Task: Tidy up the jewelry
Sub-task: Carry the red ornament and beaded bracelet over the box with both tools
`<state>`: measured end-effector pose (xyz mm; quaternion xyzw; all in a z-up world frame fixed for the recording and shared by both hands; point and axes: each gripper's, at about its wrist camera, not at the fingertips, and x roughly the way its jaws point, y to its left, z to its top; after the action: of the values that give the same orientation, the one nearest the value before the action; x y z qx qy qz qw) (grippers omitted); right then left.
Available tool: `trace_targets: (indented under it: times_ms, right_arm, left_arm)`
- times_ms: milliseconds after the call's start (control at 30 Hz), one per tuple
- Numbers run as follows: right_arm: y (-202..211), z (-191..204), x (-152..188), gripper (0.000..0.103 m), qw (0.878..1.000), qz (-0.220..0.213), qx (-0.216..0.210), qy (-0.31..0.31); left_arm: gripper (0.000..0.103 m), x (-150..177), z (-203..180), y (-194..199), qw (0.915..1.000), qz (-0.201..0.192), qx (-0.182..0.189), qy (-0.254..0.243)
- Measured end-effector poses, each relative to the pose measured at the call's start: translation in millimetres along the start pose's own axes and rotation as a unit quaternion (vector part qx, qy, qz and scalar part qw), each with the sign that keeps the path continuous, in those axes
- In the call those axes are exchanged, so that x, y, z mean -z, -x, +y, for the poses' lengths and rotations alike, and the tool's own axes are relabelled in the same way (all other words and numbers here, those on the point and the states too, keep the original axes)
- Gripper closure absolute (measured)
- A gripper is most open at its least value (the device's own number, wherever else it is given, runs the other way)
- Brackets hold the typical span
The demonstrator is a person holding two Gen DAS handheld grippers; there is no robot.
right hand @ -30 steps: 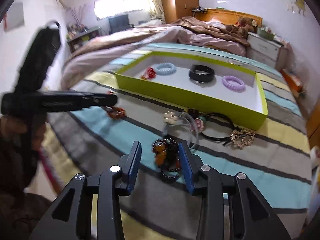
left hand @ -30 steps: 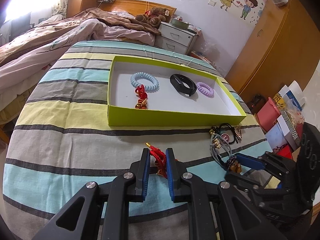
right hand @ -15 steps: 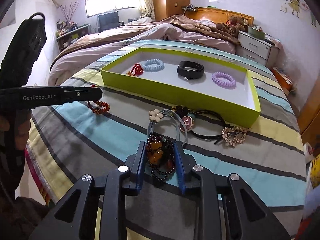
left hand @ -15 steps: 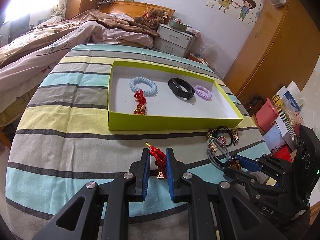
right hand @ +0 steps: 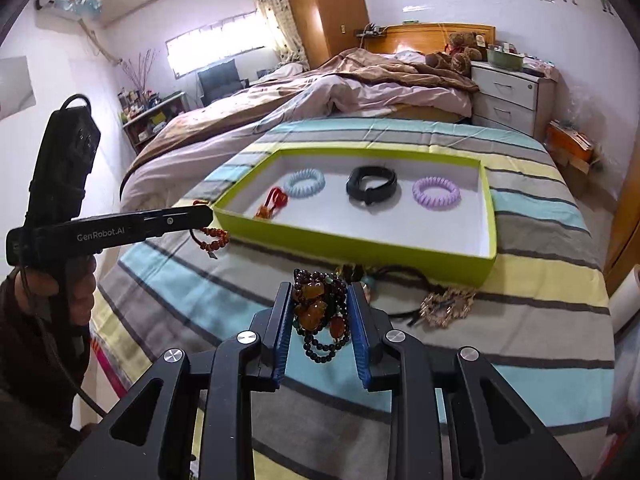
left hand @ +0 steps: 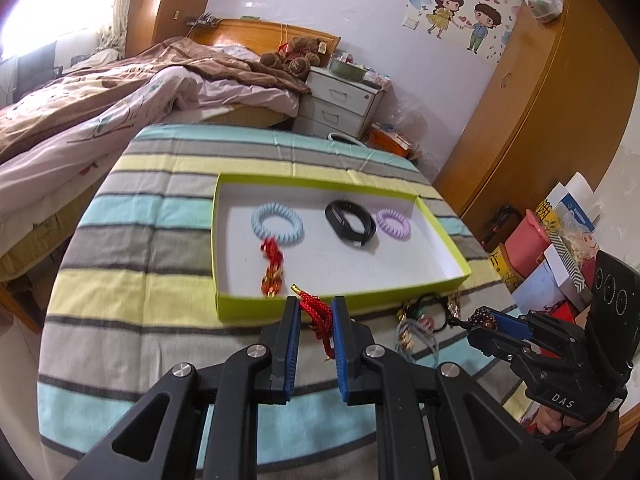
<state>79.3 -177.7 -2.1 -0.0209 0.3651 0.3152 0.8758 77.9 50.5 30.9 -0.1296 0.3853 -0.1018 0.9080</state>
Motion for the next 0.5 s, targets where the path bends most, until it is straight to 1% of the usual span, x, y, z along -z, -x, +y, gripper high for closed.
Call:
trace_targets:
  times_ms: [100,200,367,500]
  right_arm:
    - [3,-7,-10,0.075,1.000,-0.011,0.005,-0.009]
    - [0,-15,-24,0.075,1.000,-0.019,0.019,-0.014]
    - [-12,-33,-43,0.075,0.999,-0.018,0.041,-0.025]
    - [-24,-47,-54,0.075,0.998,-0.008,0.056,-0.030]
  left_arm:
    - [0.087,-13,-3,-2,1.0000,-0.005,0.000,-0.006]
    - [0.087,-27,-6,-8,0.9999,-0.007,0.002,-0.015]
    - [0.087,-43,-11,-25,0.9997,0.000,0.011,-0.024]
    - [0.087,-52,-11,-40,0.9997,0.007,0.016,-0.018]
